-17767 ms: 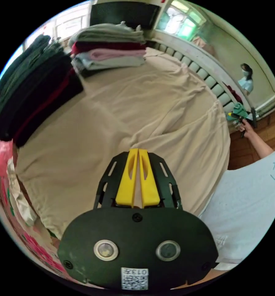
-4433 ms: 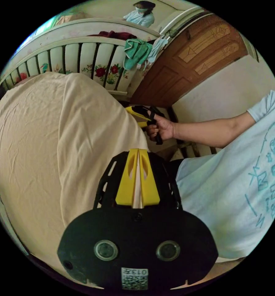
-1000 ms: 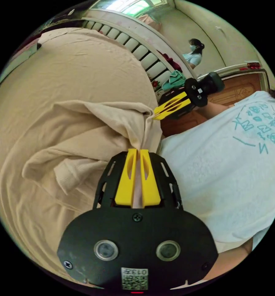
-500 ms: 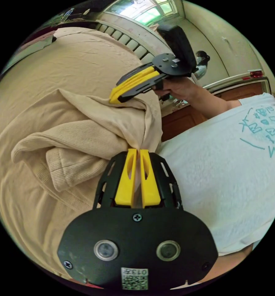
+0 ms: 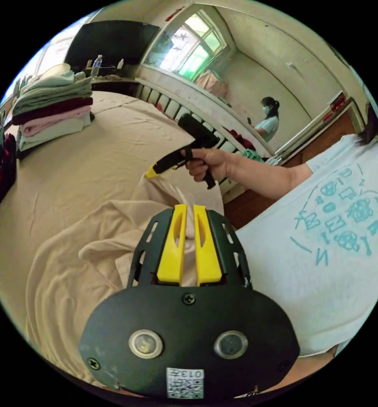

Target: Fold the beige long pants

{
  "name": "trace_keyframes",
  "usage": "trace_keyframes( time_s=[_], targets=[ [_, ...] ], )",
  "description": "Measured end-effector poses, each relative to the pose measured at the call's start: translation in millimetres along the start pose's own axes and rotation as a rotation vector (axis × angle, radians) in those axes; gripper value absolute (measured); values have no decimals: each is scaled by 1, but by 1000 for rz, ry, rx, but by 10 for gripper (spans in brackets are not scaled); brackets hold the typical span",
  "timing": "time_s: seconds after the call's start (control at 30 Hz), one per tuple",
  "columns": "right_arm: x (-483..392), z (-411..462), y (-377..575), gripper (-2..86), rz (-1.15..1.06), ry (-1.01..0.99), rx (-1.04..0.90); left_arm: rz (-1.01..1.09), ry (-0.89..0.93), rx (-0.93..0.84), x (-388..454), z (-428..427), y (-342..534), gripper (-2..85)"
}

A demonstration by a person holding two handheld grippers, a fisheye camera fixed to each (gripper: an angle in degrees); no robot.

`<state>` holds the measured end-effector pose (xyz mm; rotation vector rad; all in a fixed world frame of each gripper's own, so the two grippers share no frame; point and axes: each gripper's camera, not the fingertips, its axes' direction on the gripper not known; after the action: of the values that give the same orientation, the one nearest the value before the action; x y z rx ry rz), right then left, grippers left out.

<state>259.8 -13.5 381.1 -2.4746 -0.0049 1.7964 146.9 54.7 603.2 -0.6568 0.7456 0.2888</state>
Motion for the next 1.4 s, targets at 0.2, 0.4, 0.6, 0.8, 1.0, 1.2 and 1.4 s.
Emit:
trace_keyframes(
  time_s=[0.2,0.4,0.6,0.8,1.0,1.2,1.4],
  targets=[
    [-3,-8,5,6,-47,16,-11,-47,192,-270,-32,81,-49,85],
    [-9,-10,10,5,-112,43,-39,-77,443,-389,-46,118,-57,43],
    [8,-11,22,4,-59,50,12,24,309,-367,-41,64,-95,26],
    [30,-26,46,4,94,104,135,-136,275,-51,-90,0,-95,14],
    [-44,-43,68,11,-270,245,76,-21,95,-269,-52,16,-39,41],
    [-131,38,104,8,-712,490,-272,133,-120,-473,-13,48,-9,20],
    [-158,72,159,2,-929,691,-477,223,37,-530,36,62,5,2]
  ],
)
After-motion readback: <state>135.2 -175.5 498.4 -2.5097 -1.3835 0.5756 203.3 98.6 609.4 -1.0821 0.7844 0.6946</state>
